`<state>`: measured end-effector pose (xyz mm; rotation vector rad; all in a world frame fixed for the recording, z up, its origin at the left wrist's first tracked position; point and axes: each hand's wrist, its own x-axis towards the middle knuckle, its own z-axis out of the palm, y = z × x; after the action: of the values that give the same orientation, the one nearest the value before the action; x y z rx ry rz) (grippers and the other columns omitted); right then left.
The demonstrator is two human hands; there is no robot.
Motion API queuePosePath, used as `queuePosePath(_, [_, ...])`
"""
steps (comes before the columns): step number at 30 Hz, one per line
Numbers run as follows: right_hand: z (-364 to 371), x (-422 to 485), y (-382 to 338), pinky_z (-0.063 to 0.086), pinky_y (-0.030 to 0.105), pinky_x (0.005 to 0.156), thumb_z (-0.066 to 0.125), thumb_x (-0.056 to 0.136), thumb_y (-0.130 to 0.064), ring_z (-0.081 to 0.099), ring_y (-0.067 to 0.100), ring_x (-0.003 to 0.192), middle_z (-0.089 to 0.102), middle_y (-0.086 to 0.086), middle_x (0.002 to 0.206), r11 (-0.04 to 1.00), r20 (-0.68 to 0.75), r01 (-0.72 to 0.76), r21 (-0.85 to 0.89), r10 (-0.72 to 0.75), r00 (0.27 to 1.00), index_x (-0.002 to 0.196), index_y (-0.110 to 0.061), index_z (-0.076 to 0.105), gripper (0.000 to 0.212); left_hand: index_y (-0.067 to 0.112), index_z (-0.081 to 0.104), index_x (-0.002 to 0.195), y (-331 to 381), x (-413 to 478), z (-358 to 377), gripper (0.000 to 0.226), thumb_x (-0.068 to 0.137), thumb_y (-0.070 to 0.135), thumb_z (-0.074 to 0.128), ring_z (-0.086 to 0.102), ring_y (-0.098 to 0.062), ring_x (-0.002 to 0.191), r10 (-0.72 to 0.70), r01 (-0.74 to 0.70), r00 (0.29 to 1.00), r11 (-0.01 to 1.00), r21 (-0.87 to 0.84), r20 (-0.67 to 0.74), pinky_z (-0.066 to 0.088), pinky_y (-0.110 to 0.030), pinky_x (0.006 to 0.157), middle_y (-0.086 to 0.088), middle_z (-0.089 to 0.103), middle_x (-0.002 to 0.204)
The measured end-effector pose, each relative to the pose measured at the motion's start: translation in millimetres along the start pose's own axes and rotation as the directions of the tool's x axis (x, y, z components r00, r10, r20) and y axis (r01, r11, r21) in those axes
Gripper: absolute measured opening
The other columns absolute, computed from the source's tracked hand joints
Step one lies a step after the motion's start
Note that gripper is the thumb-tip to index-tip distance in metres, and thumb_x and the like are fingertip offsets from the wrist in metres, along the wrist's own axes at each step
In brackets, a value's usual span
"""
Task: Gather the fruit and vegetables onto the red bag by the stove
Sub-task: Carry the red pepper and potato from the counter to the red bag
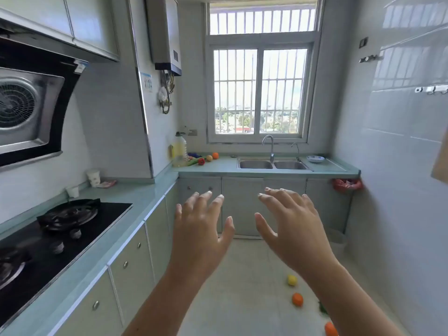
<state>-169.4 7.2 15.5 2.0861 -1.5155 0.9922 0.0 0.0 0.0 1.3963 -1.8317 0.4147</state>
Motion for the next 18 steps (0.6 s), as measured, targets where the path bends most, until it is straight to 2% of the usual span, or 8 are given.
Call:
queuePosePath(8, [96.1, 57.8, -5.0, 0.042, 0.055, 0.089, 0.039, 0.08, -0.04, 0.061, 0.029, 0.102, 0.067, 0.005, 0.108, 1.0, -0.041, 0.01, -0.02, -0.01, 0.999, 0.104, -0.013, 0.065, 0.044, 0.009, 0.064, 0.11, -79.9, 42.5, 67.2, 0.05, 0.08, 0.039, 0.038, 0.057, -0.036, 0.106, -0.015, 0.014, 1.0, 1.0, -0.026, -0.017, 0.045, -0.059, 0.088, -0.013, 0.064, 0.112])
queuePosePath(18, [225.9, 161.3, -21.9, 0.042, 0.054, 0.09, 0.04, 0.079, -0.04, 0.06, 0.027, 0.104, 0.067, 0.004, 0.108, 1.0, 0.009, -0.006, -0.007, 0.006, 1.0, 0.105, -0.015, 0.065, 0.043, 0.009, 0.063, 0.113, -196.8, 128.2, 145.5, 0.049, 0.081, 0.038, 0.039, 0.056, -0.036, 0.109, -0.04, 0.04, 0.999, 0.998, -0.049, -0.013, 0.044, -0.059, 0.089, -0.013, 0.063, 0.114])
